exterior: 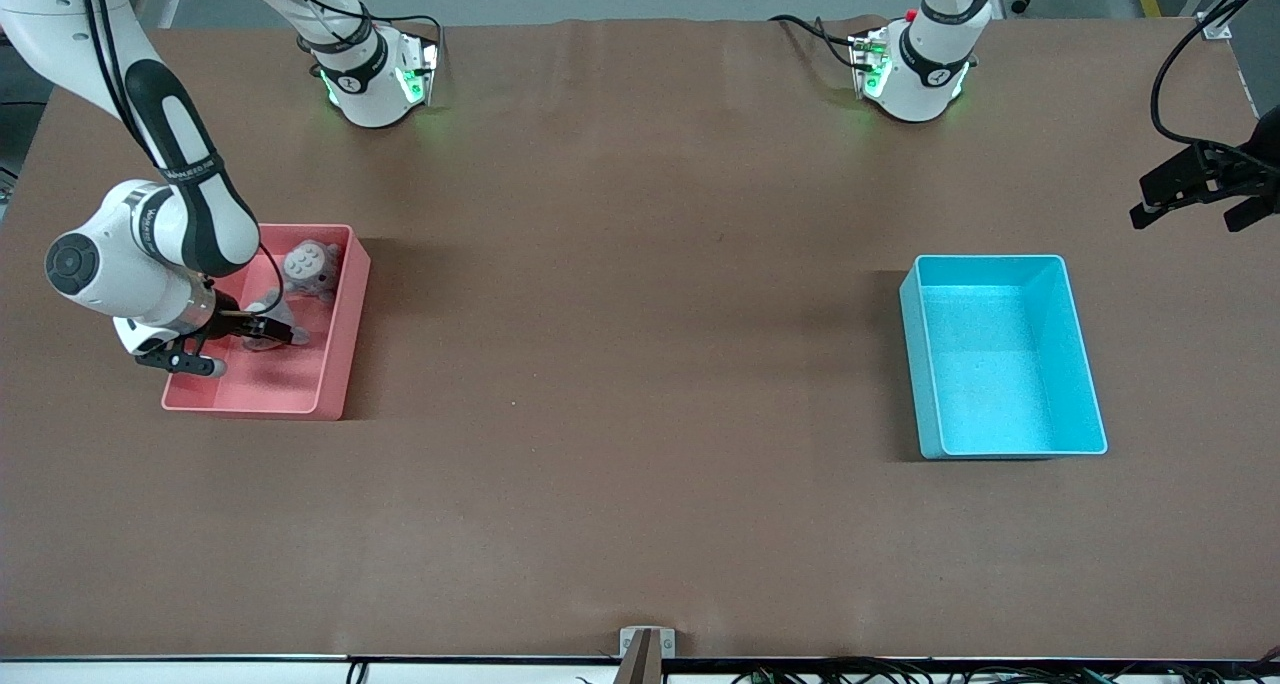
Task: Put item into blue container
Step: 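Lower the right gripper and close it on the grey plush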
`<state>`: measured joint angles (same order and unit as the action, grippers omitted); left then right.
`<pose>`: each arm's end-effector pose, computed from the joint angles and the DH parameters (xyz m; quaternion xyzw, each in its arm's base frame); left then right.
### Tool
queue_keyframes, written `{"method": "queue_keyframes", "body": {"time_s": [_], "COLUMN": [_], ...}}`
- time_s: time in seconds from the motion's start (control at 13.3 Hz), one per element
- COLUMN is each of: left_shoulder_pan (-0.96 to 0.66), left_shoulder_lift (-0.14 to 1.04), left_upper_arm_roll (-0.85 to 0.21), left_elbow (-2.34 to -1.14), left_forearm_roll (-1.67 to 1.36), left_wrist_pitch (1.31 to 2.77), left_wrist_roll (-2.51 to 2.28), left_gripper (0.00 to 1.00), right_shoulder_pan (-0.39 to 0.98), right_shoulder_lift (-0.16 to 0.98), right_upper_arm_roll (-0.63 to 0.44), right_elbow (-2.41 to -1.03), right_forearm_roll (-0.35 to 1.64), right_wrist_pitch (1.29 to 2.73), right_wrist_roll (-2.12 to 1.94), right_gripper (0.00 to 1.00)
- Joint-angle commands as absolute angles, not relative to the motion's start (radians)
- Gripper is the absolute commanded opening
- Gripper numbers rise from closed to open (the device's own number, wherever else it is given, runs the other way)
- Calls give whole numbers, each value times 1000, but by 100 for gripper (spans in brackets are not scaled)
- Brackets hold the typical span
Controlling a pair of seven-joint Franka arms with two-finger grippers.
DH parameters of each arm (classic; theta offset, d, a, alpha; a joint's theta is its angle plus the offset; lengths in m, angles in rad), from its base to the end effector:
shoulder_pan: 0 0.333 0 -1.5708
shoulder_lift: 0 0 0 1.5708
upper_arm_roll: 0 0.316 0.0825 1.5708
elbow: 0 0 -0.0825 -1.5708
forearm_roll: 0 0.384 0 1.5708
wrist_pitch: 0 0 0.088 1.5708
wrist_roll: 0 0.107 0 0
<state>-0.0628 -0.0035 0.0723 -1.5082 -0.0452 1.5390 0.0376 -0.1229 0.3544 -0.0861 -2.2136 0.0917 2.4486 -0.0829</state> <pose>0.5507 0.0004 0.6532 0.9995 -0.0151 0.0177 0.0223 0.5276 -0.1127 0.2069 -0.9934 0.0979 0.0561 0.0205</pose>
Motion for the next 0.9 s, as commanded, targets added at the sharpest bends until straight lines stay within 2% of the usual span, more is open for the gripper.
{"method": "queue_keyframes", "body": {"time_s": [0.0,0.83], "left_shoulder_pan": [-63,-63], "left_shoulder_lift": [-20,-20], "left_upper_arm_roll": [71,71], "left_elbow": [-1520,-1520], "left_forearm_roll": [-25,-25], "left_wrist_pitch": [1539,1539], "left_wrist_roll": [35,35], "left_gripper": [100,100], "right_shoulder_pan": [-98,-101], "right_shoulder_lift": [336,344], "right_upper_arm_roll": [-86,-87], "right_elbow": [-2201,-2215], "right_forearm_roll": [106,104], "right_wrist_pitch": [2395,2346], "right_wrist_roll": [-40,-41], "right_gripper": [98,99]}}
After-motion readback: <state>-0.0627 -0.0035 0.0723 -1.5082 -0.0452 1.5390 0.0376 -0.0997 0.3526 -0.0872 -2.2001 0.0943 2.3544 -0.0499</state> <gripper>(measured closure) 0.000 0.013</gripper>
